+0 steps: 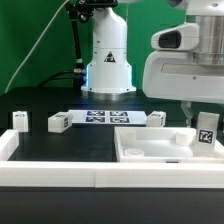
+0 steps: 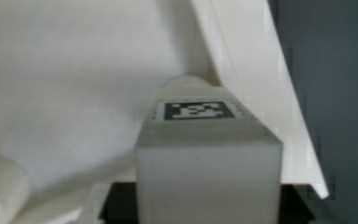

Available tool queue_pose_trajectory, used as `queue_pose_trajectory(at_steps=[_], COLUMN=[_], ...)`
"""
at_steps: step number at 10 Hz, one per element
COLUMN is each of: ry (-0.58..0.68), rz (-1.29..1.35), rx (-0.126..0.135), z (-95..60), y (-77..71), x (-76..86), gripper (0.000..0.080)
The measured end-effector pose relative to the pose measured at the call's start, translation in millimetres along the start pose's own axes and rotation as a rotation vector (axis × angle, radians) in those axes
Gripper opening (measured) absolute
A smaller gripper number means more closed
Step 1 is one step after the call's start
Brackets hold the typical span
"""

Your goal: Assemble one leg

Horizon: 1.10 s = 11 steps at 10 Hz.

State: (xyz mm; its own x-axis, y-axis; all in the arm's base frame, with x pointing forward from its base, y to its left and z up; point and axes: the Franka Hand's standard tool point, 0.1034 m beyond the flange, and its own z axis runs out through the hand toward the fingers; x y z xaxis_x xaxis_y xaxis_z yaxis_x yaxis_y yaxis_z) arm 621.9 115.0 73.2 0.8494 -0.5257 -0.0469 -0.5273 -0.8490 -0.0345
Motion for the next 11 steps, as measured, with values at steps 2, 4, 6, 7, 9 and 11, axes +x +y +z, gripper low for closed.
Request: queue_pose_trajectory(at_steps=[2, 4, 6, 7, 9, 11], ry=[0.014, 0.012, 0.004, 0.001, -0.006, -0.012], rz=[0.220, 0.437, 0.628, 0.685, 0.833, 0.930], rx=[0.015, 0.017, 0.016, 0.018, 0.026, 0.028], z=[0.1, 0.0, -0.1, -0.2, -0.3, -0.5], y=[0.7, 1.6, 2.6, 3.4, 3.4, 3.3], x=[1.7, 2.3, 2.2, 3.1, 3.9, 4.0], gripper=[0.0291, 0.0291, 0.0291, 0.0291, 0.0291, 0.0291])
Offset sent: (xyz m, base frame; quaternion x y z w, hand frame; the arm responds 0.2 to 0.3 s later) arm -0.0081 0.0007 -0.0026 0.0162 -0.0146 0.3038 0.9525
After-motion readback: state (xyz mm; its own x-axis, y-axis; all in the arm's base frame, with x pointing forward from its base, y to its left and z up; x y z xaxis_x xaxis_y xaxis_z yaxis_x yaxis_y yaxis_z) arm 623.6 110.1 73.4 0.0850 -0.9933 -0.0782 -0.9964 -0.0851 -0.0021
